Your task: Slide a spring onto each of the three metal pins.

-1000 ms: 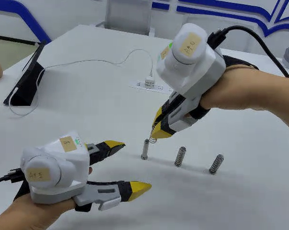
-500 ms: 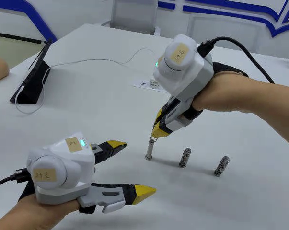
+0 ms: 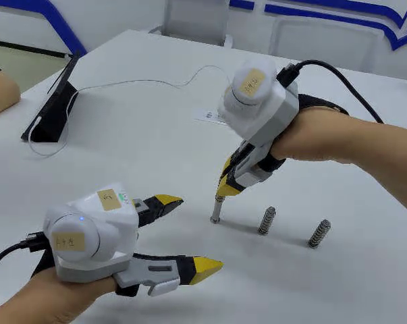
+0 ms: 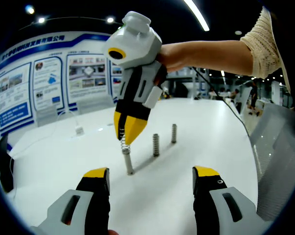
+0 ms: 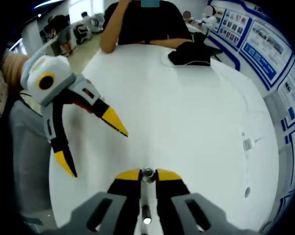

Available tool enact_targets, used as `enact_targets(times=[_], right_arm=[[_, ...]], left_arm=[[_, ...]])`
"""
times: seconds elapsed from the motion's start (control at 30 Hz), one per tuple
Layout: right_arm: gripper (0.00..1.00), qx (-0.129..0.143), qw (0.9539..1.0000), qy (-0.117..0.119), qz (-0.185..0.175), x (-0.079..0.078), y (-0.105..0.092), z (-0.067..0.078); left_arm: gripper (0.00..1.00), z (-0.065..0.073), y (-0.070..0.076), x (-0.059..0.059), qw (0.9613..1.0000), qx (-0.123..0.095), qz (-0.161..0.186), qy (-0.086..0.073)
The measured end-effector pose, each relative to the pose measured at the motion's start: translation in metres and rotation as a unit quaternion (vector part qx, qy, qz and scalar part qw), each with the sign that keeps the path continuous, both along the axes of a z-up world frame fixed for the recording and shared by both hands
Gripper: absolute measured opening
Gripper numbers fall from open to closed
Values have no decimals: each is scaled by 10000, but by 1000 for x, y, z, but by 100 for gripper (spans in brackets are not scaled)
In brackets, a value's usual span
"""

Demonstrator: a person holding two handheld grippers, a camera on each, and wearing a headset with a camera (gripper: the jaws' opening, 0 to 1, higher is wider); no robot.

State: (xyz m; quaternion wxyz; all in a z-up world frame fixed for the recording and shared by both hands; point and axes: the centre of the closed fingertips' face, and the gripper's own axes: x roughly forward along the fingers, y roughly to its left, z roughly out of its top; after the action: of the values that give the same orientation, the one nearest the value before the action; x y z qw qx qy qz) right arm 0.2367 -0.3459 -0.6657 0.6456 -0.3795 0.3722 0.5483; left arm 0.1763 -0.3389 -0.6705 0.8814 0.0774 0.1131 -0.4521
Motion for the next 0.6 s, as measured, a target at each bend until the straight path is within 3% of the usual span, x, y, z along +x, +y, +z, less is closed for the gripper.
enact_targets(times=[0.6], right_arm=[[12, -149, 9997, 181, -83, -4, 1, -33]], left_arm=[[69, -2, -1, 0, 10000, 24, -6, 36]])
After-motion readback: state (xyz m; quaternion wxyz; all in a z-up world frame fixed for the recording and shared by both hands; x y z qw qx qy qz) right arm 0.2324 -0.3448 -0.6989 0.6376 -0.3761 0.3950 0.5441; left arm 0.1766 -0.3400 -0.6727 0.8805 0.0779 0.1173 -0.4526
